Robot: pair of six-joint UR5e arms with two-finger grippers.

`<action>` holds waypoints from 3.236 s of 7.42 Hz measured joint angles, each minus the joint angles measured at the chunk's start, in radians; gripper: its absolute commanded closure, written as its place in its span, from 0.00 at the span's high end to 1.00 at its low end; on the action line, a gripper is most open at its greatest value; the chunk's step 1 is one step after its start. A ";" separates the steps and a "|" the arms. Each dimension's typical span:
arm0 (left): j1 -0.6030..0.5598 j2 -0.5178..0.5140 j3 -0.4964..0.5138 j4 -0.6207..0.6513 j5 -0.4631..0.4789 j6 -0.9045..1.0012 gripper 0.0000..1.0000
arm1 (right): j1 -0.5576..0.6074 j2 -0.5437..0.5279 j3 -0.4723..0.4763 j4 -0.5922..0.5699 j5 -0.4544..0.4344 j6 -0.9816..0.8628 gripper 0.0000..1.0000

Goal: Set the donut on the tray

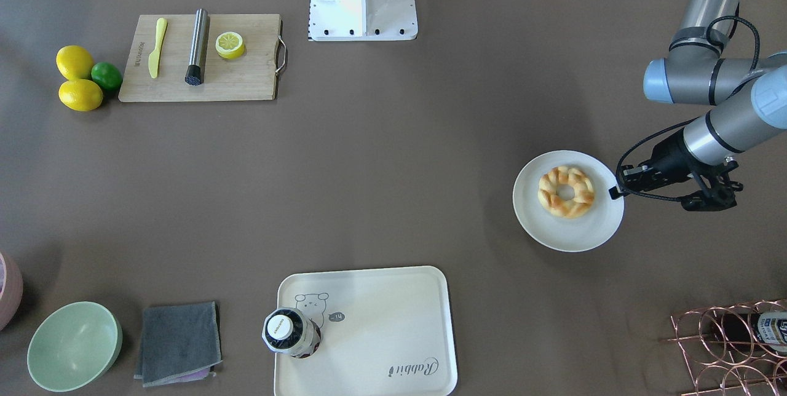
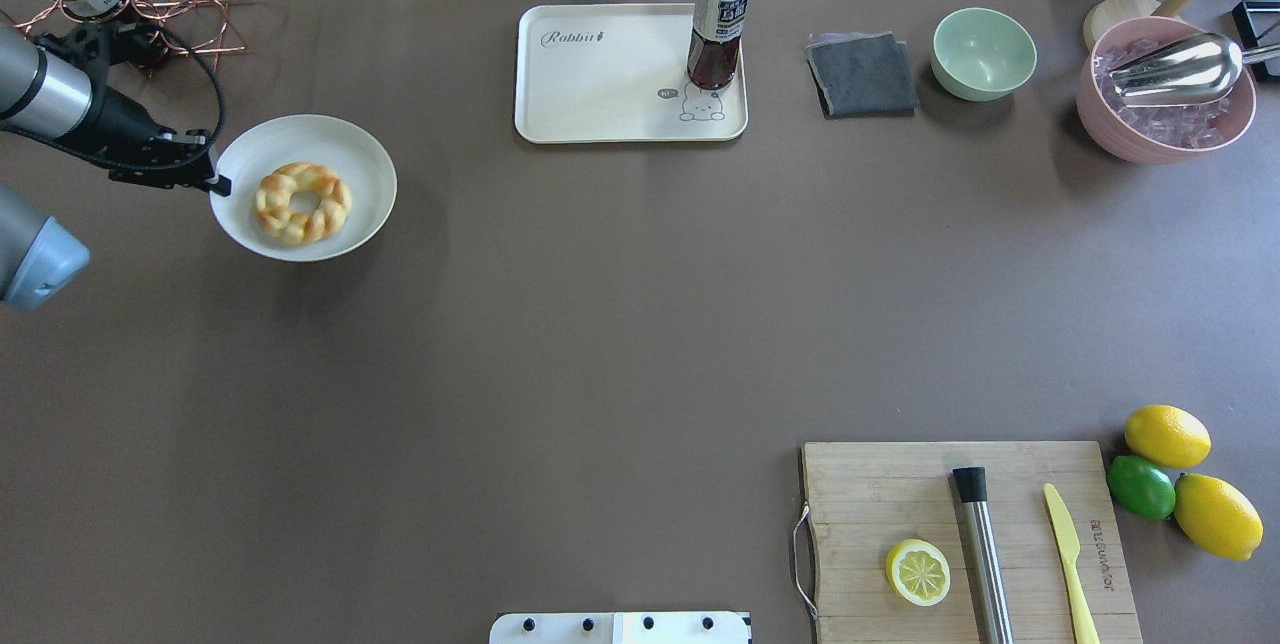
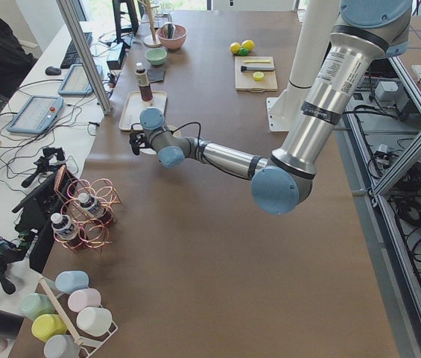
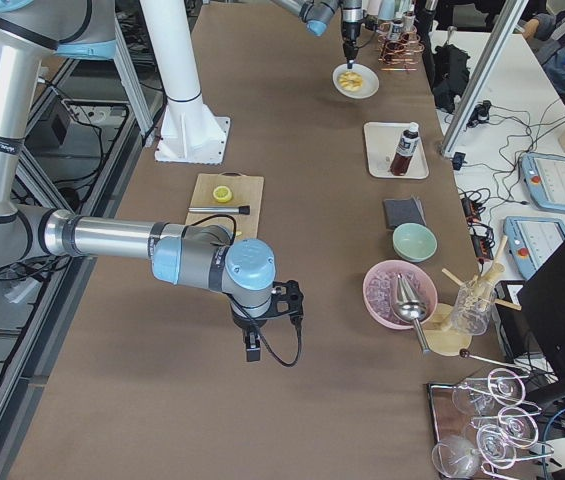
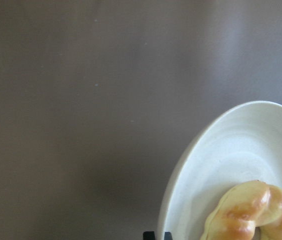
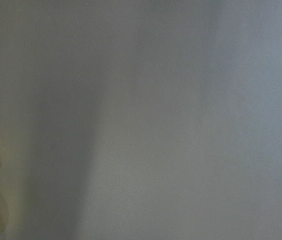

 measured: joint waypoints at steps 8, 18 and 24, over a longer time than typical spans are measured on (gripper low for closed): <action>0.229 -0.419 0.309 -0.052 0.459 -0.590 0.00 | 0.000 0.000 -0.002 0.000 -0.002 0.000 0.99; 0.268 -0.518 0.479 -0.154 0.548 -0.578 0.98 | -0.002 0.004 -0.008 0.000 -0.007 0.011 0.99; 0.102 -0.070 -0.126 0.223 0.265 0.100 0.98 | -0.003 0.004 -0.010 0.000 -0.009 0.012 0.99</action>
